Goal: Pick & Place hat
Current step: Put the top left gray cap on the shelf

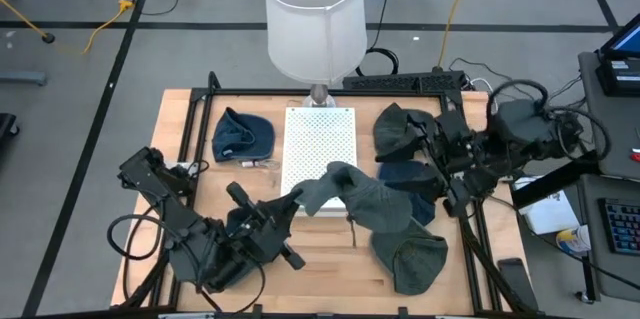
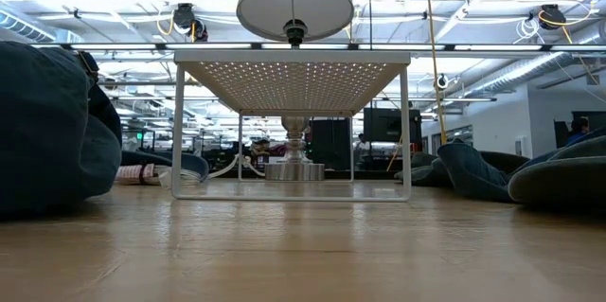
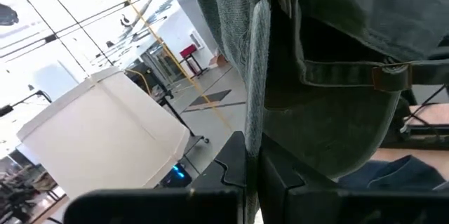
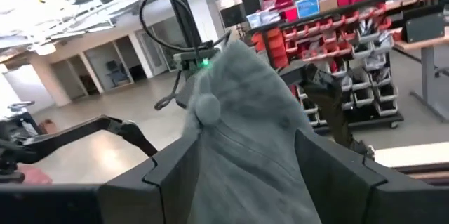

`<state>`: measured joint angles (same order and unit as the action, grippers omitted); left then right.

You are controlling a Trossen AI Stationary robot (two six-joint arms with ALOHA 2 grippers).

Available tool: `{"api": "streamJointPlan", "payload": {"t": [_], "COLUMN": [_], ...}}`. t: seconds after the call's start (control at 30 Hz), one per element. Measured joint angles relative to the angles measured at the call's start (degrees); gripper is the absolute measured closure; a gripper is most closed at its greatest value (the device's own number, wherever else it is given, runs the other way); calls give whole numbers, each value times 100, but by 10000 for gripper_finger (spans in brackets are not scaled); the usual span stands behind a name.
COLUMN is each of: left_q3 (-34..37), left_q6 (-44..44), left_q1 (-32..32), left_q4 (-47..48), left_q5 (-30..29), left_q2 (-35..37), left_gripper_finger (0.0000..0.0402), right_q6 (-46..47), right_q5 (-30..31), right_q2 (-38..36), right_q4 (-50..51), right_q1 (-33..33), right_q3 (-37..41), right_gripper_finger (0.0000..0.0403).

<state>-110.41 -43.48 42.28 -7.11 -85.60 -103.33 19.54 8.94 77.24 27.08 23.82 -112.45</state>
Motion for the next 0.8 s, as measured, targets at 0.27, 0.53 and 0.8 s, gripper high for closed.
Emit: {"api": "streamJointPlan", "payload": {"t": [0.27,0.53,0.8], "left_q3": [0,0,0], "left_q6": [-300,-322,-254], "left_q1": [4,-33,-42], "left_q4": [1,188,181], "left_q5": [-2,-50,-103], "left_q2": [0,0,2], "left_gripper_finger": [393,393,393], "right_q6": [-153,-259,-289], "right_q5": [658,927,1381], "right_q2": [344,520,509], "right_q4": [-58,-398,-365], "right_q1": [434,679,828], "right_q3": [-268,-268,-272], "right_gripper_finger": [177,177,177]}}
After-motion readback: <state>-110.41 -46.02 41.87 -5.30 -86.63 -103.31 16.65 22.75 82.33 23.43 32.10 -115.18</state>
